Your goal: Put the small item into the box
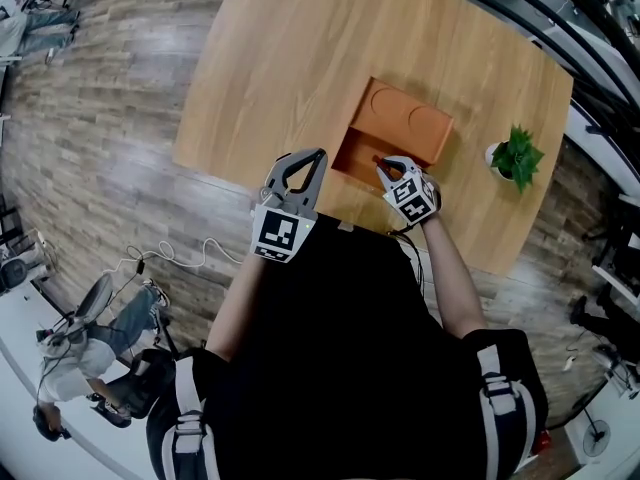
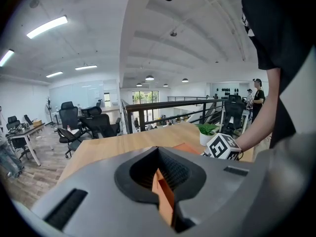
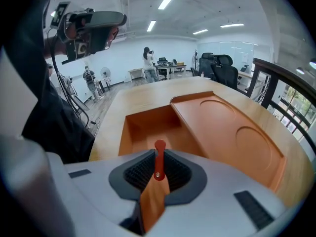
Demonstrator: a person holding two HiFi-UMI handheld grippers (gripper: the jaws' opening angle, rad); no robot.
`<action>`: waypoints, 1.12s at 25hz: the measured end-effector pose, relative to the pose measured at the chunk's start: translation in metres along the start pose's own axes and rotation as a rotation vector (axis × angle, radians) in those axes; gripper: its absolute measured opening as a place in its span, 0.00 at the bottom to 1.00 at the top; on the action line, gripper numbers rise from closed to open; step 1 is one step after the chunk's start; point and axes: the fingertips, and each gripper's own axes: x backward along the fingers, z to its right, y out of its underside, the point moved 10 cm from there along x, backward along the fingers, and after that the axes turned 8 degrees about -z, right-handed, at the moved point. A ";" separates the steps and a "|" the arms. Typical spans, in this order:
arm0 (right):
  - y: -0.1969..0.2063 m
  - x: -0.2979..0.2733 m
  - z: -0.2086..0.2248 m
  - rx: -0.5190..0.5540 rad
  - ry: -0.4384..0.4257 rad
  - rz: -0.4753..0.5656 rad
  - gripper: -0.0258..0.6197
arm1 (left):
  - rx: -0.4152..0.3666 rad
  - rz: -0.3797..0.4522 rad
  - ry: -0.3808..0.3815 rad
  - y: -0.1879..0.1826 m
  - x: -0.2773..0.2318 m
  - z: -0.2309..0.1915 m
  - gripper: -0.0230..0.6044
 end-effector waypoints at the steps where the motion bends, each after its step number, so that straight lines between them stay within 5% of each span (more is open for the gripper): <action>1: 0.000 -0.002 0.000 0.005 0.003 -0.011 0.14 | 0.000 -0.002 0.000 0.000 0.000 0.000 0.07; 28: 0.001 -0.037 -0.001 0.051 0.060 -0.182 0.14 | -0.022 -0.001 0.022 0.003 0.001 -0.015 0.07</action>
